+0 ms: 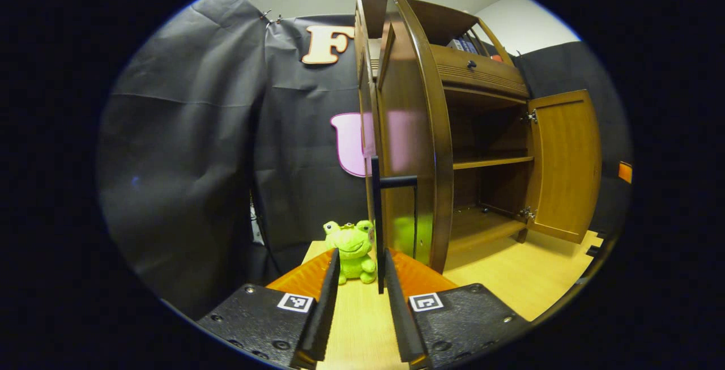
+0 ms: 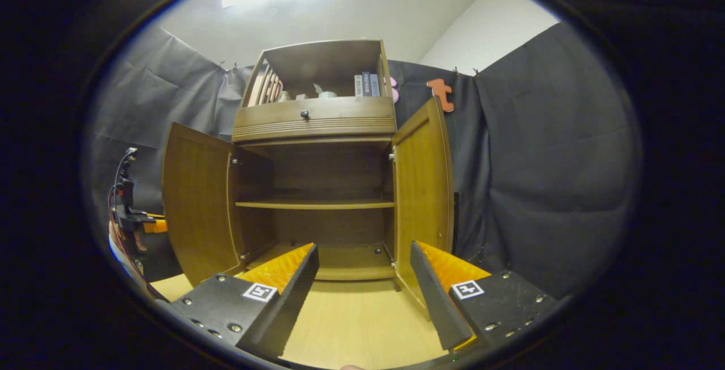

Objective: Open the right door of the double-door shoe cabinet with the right hand, and open the left door with the left hand.

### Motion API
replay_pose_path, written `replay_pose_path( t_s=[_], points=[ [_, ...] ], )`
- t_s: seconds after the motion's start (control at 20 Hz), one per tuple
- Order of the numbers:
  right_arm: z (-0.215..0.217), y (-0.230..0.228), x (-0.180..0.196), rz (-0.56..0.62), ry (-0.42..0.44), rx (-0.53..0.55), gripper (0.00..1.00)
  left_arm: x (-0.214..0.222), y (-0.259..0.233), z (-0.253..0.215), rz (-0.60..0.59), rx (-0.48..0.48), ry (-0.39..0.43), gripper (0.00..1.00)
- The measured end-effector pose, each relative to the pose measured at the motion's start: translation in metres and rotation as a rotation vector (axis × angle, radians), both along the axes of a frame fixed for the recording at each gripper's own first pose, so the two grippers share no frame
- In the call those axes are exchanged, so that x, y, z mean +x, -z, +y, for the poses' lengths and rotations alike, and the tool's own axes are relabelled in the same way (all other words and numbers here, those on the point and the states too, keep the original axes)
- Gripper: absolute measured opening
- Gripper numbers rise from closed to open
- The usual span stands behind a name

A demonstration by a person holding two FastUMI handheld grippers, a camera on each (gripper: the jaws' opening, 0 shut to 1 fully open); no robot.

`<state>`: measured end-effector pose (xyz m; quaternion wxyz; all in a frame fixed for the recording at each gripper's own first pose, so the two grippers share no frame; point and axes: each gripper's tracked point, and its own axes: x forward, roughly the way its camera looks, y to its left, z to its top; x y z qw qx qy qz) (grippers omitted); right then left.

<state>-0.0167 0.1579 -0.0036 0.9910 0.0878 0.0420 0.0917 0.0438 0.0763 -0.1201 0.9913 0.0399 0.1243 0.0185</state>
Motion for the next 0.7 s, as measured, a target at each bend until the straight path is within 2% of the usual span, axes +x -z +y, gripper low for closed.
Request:
replay_pose_path(
  t_s=[0.05,0.25,0.3,0.45,0.5,0.55,0.65,0.7],
  points=[
    [-0.001,0.004,0.001,0.01,0.002,-0.004,0.95,-0.005,-0.004,0.003,-0.006,0.004,-0.016,0.49],
    [-0.007,0.01,0.002,0.023,0.011,-0.001,0.98,-0.023,-0.019,0.003,-0.022,0.062,-0.068,0.77],
    [-0.007,0.009,0.002,0.023,0.013,0.006,0.94,-0.027,-0.024,0.002,-0.025,0.073,-0.077,0.83],
    [-0.016,0.008,0.003,0.023,0.033,0.014,0.96,-0.035,-0.041,-0.008,-0.066,0.102,-0.096,0.89],
    [-0.018,0.008,0.003,0.023,0.039,0.01,0.96,-0.039,-0.047,-0.011,-0.075,0.097,-0.106,0.99],
    [-0.02,0.008,0.002,0.022,0.041,0.006,0.96,-0.039,-0.05,-0.014,-0.082,0.079,-0.121,0.94],
    [-0.023,0.007,0.002,0.022,0.042,0.005,0.96,-0.041,-0.057,-0.025,-0.101,0.046,-0.129,1.0],
    [-0.025,0.006,0.002,0.021,0.043,0.006,0.96,-0.042,-0.059,-0.03,-0.102,0.038,-0.128,1.0]
  ],
)
